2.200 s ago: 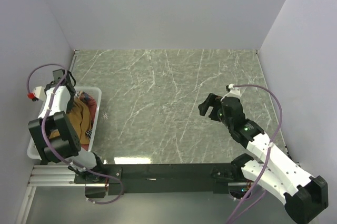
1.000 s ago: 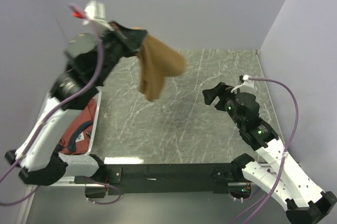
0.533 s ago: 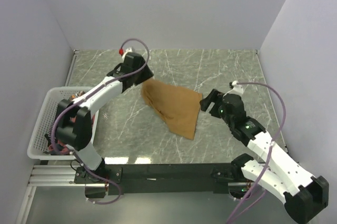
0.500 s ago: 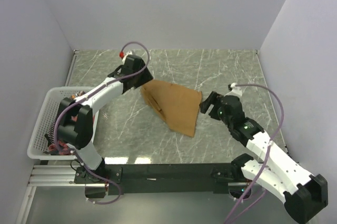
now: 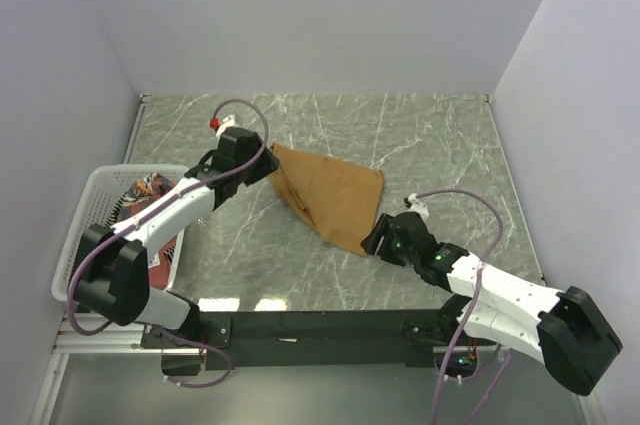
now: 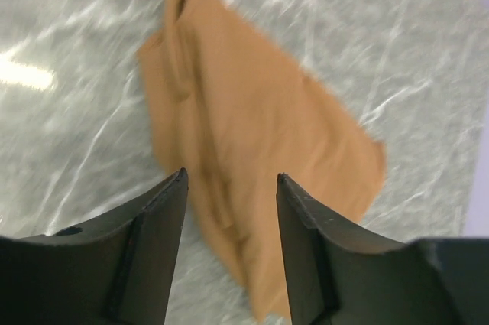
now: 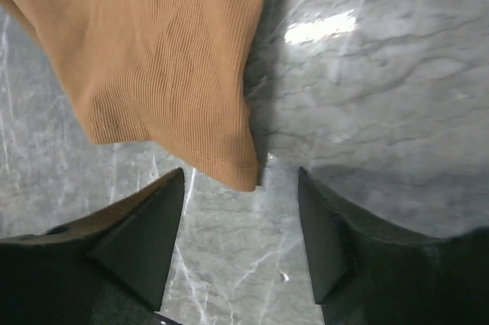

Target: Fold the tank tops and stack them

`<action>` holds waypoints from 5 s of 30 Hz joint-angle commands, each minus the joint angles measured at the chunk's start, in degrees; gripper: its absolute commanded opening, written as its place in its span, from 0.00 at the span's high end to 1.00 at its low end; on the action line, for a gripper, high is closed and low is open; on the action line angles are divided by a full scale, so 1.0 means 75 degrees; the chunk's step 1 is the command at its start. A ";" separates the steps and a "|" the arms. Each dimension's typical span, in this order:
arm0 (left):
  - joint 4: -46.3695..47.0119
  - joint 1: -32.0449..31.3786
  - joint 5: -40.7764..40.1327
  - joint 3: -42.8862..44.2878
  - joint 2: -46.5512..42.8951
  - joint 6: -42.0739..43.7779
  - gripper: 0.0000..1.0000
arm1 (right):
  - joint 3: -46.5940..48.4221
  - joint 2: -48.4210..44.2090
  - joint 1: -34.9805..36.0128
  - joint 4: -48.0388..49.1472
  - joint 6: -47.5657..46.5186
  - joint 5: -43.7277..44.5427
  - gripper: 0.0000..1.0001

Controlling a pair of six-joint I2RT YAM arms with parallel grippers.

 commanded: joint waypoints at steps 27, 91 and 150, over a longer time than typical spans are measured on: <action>0.1743 -0.0306 0.1065 -0.1049 0.1518 0.0230 0.59 | 0.2688 -0.1064 -0.1415 -0.1690 -0.0846 0.0903 1.00; -0.0073 -0.2053 -0.1220 0.0780 0.2094 -0.0532 0.99 | 0.4646 0.0307 -0.4251 -0.1832 -0.1983 -0.0609 1.00; -0.0495 -0.2369 -0.1102 -0.1200 0.0112 -0.0591 0.61 | 0.3803 0.1127 -0.5318 -0.1316 -0.2241 -0.1312 1.00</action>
